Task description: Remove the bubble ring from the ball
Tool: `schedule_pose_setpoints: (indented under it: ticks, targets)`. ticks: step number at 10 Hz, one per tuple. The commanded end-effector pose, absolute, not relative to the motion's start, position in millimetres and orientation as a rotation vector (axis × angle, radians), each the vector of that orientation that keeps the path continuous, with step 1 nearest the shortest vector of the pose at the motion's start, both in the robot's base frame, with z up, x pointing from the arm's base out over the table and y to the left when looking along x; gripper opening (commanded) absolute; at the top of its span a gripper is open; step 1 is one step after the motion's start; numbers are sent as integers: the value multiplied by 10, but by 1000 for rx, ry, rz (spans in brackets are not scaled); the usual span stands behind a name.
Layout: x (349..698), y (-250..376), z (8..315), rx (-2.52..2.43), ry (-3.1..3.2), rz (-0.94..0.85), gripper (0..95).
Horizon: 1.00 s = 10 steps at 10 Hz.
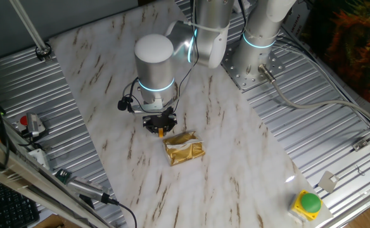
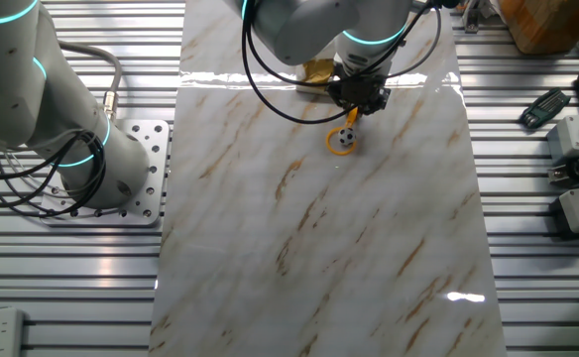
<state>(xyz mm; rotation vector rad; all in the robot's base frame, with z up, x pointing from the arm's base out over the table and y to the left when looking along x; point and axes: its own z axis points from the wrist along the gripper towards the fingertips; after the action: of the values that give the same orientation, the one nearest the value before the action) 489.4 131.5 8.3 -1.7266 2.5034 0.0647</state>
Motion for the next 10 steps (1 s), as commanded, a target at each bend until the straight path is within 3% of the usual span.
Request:
schedule_pose_setpoints:
  ticks: [1,10]
  targets:
    - [4893,1314,87,-1724,2505,66,0]
    - [4895,1321,102,-1716,2509,74,0]
